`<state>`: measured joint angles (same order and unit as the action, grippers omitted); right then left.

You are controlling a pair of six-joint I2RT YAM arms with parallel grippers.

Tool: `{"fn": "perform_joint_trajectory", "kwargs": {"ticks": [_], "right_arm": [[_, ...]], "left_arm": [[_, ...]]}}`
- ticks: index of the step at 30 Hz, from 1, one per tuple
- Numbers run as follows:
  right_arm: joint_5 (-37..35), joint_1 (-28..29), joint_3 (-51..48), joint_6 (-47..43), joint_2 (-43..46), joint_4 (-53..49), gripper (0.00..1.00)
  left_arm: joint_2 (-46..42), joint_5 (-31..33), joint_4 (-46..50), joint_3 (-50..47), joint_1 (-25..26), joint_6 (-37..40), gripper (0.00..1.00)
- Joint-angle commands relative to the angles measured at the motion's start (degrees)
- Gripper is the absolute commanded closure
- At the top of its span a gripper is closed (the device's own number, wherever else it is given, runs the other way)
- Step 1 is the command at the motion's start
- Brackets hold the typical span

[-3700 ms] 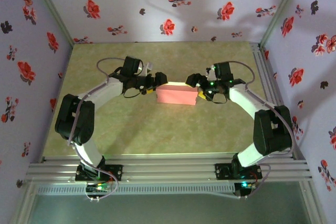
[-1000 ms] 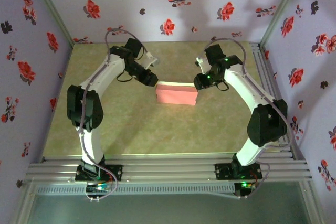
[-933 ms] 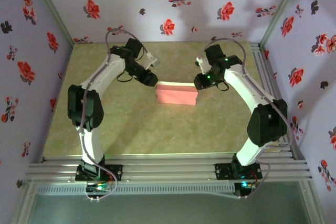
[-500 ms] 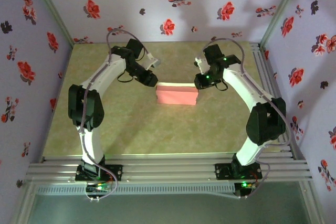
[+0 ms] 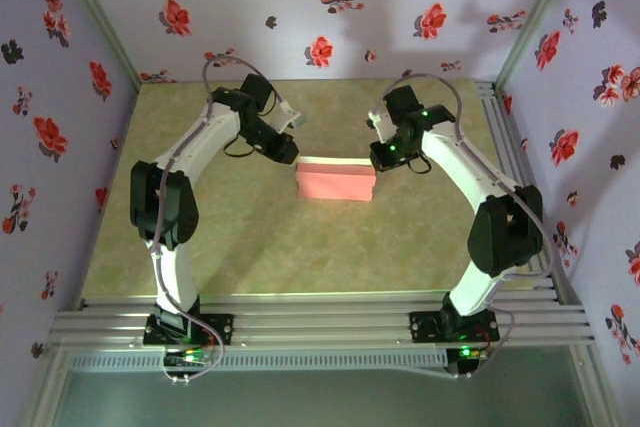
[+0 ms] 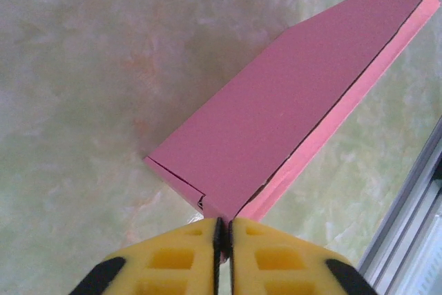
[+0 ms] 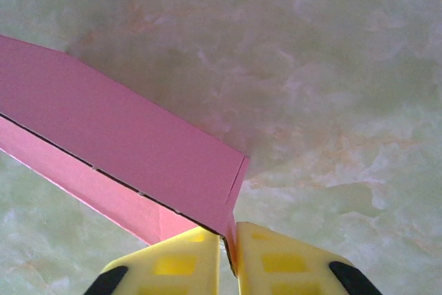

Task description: Fold the paper box

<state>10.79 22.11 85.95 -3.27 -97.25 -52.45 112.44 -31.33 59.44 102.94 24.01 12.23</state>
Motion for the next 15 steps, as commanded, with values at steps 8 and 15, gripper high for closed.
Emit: {"fn": "perform_joint_trajectory", "kwargs": {"ticks": [8, 15], "right_arm": [[-2.4, 1.8, 2.2, 2.5, 0.3, -1.3, 0.90], [-5.5, 3.5, 1.0, 7.2, 1.2, 0.2, 0.93]], "left_arm": [[-0.5, 1.1, -0.7, 0.4, 2.0, -7.0, 0.99], [-3.8, 5.3, -7.9, -5.2, 3.6, -20.3, 1.00]]}}
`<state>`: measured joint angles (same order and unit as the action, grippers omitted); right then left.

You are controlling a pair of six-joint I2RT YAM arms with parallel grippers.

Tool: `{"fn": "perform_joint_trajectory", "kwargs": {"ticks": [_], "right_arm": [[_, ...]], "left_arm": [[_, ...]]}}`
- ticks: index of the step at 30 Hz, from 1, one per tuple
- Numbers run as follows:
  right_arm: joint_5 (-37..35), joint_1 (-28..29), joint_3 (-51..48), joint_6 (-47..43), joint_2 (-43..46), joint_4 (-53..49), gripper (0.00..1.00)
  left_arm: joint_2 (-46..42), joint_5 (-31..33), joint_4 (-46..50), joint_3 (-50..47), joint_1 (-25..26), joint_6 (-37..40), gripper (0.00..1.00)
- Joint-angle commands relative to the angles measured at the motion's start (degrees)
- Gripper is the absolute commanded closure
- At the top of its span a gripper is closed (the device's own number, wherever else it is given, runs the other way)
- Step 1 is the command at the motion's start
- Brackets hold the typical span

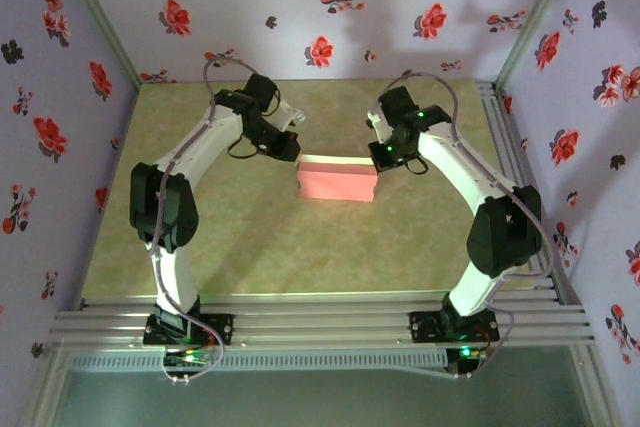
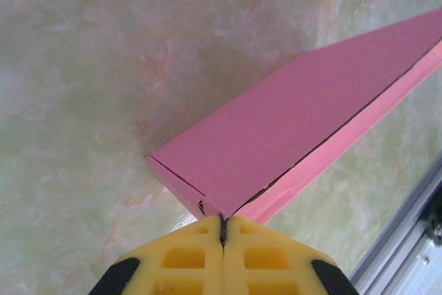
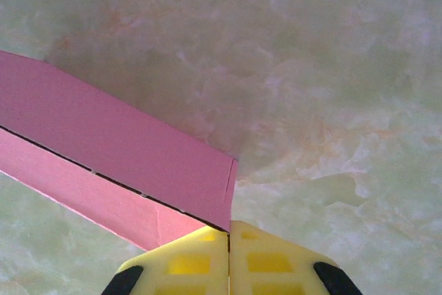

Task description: Fold the paper box

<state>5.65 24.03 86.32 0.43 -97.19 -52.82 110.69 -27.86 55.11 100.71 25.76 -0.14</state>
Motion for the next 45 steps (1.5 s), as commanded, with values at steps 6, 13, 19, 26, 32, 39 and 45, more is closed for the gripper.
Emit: {"fn": "perform_joint_trajectory", "kwargs": {"ticks": [6, 13, 19, 26, 32, 39, 45], "right_arm": [[-2.1, 2.1, -2.7, 10.9, 3.2, 5.0, 0.93], [-2.9, 2.1, -5.9, 17.9, 5.5, 8.7, 0.92], [-2.9, 2.1, -6.4, 21.3, 6.2, 10.2, 0.91], [-1.9, 2.3, -6.7, 21.8, 6.6, 10.9, 0.86], [-2.4, 2.3, -9.9, 21.4, 8.1, 12.4, 0.81], [-4.2, 2.3, -10.6, 20.6, 9.4, 11.2, 0.83], [-5.6, 2.3, -12.9, 21.2, 11.3, 13.1, 0.79]], "left_arm": [[-5.2, 7.5, -11.6, -8.8, 3.9, -16.6, 1.00], [-7.6, 11.0, -17.3, -13.1, 4.4, -23.1, 1.00], [-9.0, 12.3, -18.9, -14.8, 4.8, -24.5, 1.00], [-11.7, 14.2, -21.8, -18.9, 5.6, -25.8, 1.00], [-14.3, 15.8, -24.0, -22.2, 6.3, -24.2, 1.00], [-15.2, 17.3, -23.3, -23.5, 7.4, -22.2, 1.00], [-15.1, 17.8, -23.6, -23.8, 7.8, -22.6, 1.00]]}}
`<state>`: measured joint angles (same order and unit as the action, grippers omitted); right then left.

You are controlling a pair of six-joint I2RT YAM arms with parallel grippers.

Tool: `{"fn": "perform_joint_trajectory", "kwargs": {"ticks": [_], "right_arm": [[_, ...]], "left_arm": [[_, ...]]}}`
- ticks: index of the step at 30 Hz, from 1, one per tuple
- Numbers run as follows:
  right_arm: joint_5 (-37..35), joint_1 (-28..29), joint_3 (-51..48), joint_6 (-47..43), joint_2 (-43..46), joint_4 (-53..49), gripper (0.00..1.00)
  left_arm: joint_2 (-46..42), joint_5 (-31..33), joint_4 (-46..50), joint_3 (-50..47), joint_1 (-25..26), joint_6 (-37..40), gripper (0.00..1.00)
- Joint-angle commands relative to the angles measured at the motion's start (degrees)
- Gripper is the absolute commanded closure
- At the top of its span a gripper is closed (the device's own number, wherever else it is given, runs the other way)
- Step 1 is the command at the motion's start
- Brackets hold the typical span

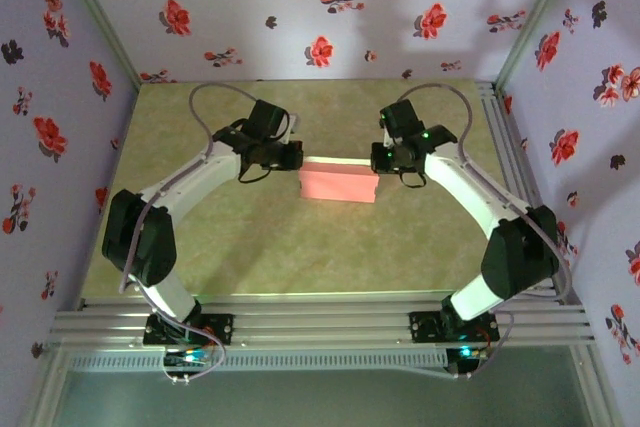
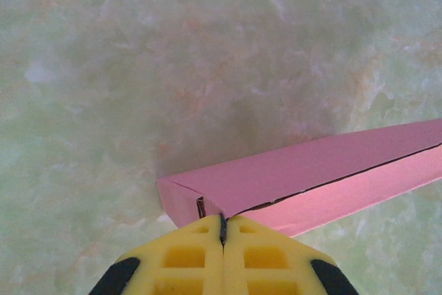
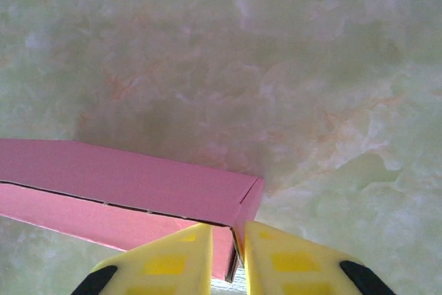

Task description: Fold the paper box

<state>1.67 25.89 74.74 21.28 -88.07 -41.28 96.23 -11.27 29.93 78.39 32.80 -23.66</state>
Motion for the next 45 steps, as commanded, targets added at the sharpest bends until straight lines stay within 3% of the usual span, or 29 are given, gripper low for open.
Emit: {"fn": "perform_joint_trajectory", "kwargs": {"ticks": [1, 23, 37, 45], "right_arm": [[-1.4, 0.5, -1.7, 0.4, 2.4, 2.1, 0.79], [-2.7, 0.5, -8.6, 2.7, 6.1, 10.2, 0.94], [-3.7, 0.5, -11.6, 8.8, 7.2, 11.7, 0.97], [-5.6, 0.8, -14.7, 4.4, 8.4, 12.7, 0.96]], "left_arm": [[-0.6, 1.2, 1.6, -1.4, 0.7, 0.9, 1.00], [-1.5, 2.1, 0.4, -2.5, 1.0, -0.8, 1.00], [-3.7, 4.1, -3.5, -6.1, 2.7, -4.3, 1.00], [-3.6, 5.9, -1.6, -5.5, 2.7, -2.1, 1.00]]}}
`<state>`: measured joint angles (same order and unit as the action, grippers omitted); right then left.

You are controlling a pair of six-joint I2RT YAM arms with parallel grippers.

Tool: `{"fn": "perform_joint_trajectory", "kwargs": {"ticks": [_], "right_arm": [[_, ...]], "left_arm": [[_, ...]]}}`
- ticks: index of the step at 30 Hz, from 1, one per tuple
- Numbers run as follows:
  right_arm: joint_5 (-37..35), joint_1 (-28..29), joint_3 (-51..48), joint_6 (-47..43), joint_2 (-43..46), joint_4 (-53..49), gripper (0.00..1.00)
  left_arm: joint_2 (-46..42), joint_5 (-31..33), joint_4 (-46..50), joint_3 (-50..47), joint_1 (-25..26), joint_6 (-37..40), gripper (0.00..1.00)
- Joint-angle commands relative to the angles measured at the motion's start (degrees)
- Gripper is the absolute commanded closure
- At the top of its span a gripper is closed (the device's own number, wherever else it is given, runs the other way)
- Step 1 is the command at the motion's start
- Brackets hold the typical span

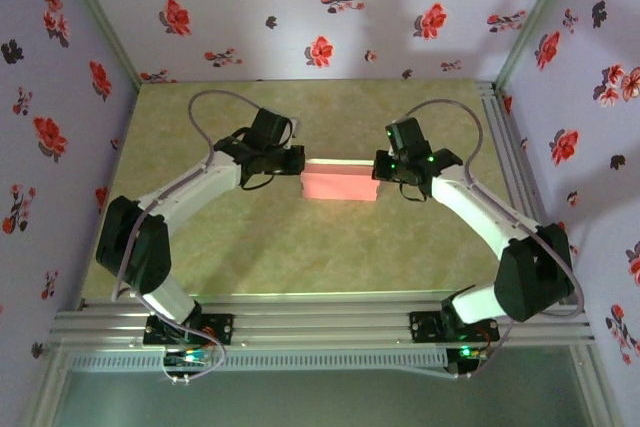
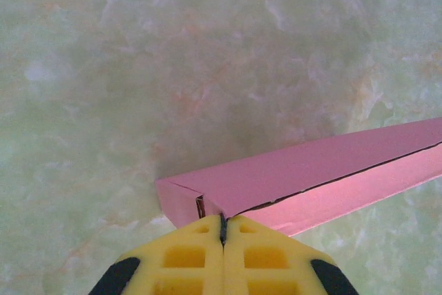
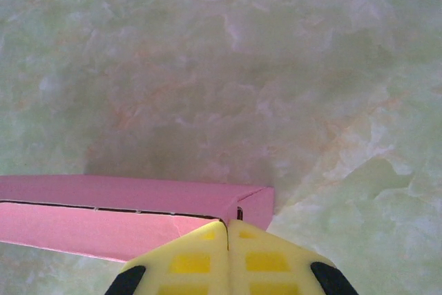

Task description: Fold the paper box

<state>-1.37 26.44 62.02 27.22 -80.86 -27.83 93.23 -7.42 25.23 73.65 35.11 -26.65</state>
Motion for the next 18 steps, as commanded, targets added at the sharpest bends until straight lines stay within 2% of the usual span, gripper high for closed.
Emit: {"fn": "perform_joint_trajectory", "kwargs": {"ticks": [1, 10, 18], "right_arm": [[-2.1, 0.3, -2.6, -2.1, 1.5, 0.0, 0.96], [-2.5, 0.5, -3.4, -5.1, 1.8, 0.9, 0.96], [-1.0, 0.8, -5.7, 0.0, 2.4, 4.9, 0.96]], "left_arm": [[-0.5, 2.1, 3.3, -0.5, 0.4, 1.2, 1.00], [-0.2, 3.1, 5.4, 0.9, 0.4, 2.7, 1.00], [-0.2, 3.1, 4.6, 0.5, 0.4, 1.2, 1.00]]}}
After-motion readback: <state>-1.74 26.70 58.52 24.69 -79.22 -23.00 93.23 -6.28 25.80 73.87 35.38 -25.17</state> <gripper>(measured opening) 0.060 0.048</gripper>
